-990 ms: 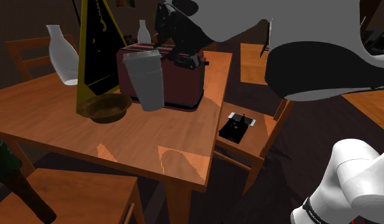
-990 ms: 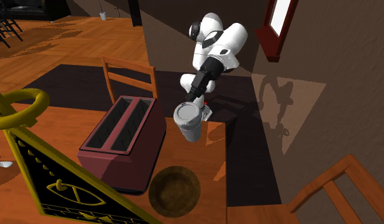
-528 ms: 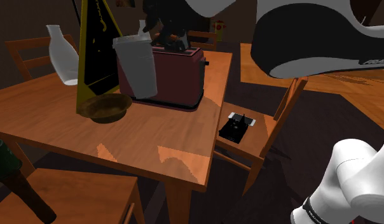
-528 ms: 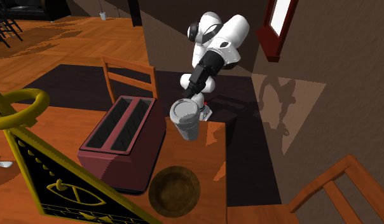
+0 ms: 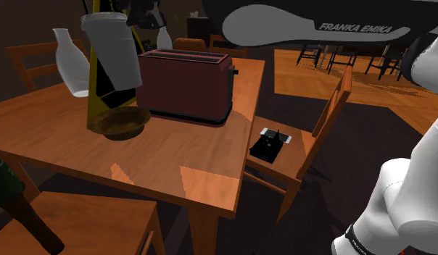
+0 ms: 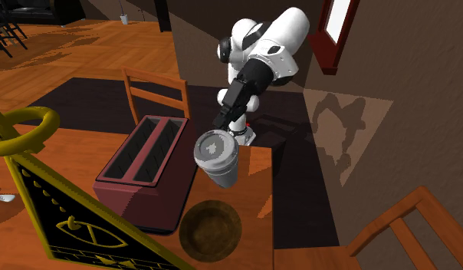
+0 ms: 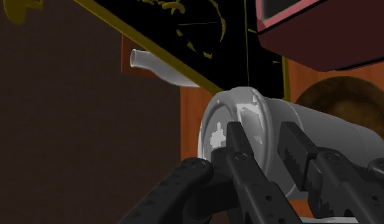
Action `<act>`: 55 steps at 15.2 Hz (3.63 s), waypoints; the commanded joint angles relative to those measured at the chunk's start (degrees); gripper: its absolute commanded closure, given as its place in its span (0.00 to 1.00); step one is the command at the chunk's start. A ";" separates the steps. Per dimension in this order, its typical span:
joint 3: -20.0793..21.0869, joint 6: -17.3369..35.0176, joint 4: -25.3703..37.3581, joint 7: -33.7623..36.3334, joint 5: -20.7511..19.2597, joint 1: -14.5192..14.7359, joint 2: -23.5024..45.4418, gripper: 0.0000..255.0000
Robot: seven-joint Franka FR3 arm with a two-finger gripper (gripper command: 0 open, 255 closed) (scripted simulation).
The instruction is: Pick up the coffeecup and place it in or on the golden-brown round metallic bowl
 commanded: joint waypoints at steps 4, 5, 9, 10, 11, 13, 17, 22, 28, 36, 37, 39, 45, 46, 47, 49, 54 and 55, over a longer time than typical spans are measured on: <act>1.71 -8.65 23.26 -4.62 -7.39 5.74 16.42 1.00; 1.44 -7.70 21.44 -3.91 -7.06 5.31 15.61 1.00; 1.09 -4.33 15.01 -1.17 -6.48 3.50 12.98 1.00; 1.00 -3.55 13.58 -0.51 -6.42 3.14 12.42 1.00; 0.90 -2.79 12.20 0.13 -6.39 2.82 11.90 1.00; 0.70 -1.33 9.60 1.40 -6.42 2.24 10.95 1.00; 0.29 1.36 4.89 3.91 -6.79 1.36 9.38 1.00; -0.22 4.36 -0.24 7.05 -7.76 0.62 7.93 1.00; -0.79 7.49 -5.53 10.94 -9.56 0.08 6.80 1.00; -1.15 9.35 -8.65 13.67 -11.13 -0.14 6.37 1.00; -1.15 9.35 -8.65 13.67 -11.13 -0.14 6.37 1.00; -1.15 9.35 -8.65 13.67 -11.13 -0.14 6.37 1.00; -1.15 9.35 -8.65 13.67 -11.13 -0.14 6.37 0.00; -0.83 8.80 -9.72 13.48 -10.21 -0.04 4.70 0.00; -0.53 8.22 -10.70 13.25 -9.27 0.09 3.08 0.00; -0.01 7.09 -12.24 12.77 -7.55 0.41 0.27 0.00; -0.02 7.09 -12.24 12.77 -7.55 0.42 0.27 0.00; -0.02 7.09 -12.24 12.77 -7.55 0.42 0.27 0.00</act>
